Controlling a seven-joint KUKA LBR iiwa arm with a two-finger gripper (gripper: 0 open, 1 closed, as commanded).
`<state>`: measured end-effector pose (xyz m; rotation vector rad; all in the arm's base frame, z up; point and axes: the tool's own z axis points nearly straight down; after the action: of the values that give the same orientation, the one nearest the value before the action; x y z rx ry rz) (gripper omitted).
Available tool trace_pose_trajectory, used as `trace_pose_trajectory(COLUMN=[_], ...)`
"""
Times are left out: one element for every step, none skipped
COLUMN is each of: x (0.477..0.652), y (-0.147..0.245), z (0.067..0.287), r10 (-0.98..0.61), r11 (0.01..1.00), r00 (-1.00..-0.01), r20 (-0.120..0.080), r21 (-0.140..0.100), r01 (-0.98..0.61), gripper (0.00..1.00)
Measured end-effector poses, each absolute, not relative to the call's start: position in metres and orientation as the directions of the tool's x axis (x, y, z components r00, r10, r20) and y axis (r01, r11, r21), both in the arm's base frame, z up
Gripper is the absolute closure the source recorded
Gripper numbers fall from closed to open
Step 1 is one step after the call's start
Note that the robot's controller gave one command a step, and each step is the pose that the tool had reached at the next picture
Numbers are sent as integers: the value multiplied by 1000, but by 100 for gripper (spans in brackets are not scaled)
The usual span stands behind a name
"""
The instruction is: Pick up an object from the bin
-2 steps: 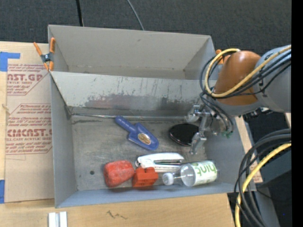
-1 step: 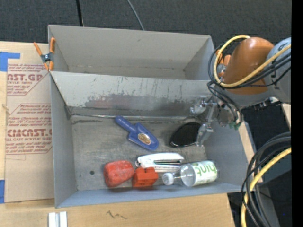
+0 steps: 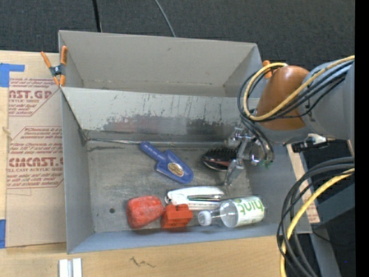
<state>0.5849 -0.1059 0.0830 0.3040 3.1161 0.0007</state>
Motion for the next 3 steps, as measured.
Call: trace_pose_trajectory(x=[591, 591, 590], y=[-109, -109, -109], z=[73, 73, 76], r10=[237, 237, 237], r11=[971, 971, 971], r00=[-971, -971, -971], r20=[-9, -8, -5], r21=[2, 2, 2], r01=[237, 237, 237], gripper=[100, 100, 100])
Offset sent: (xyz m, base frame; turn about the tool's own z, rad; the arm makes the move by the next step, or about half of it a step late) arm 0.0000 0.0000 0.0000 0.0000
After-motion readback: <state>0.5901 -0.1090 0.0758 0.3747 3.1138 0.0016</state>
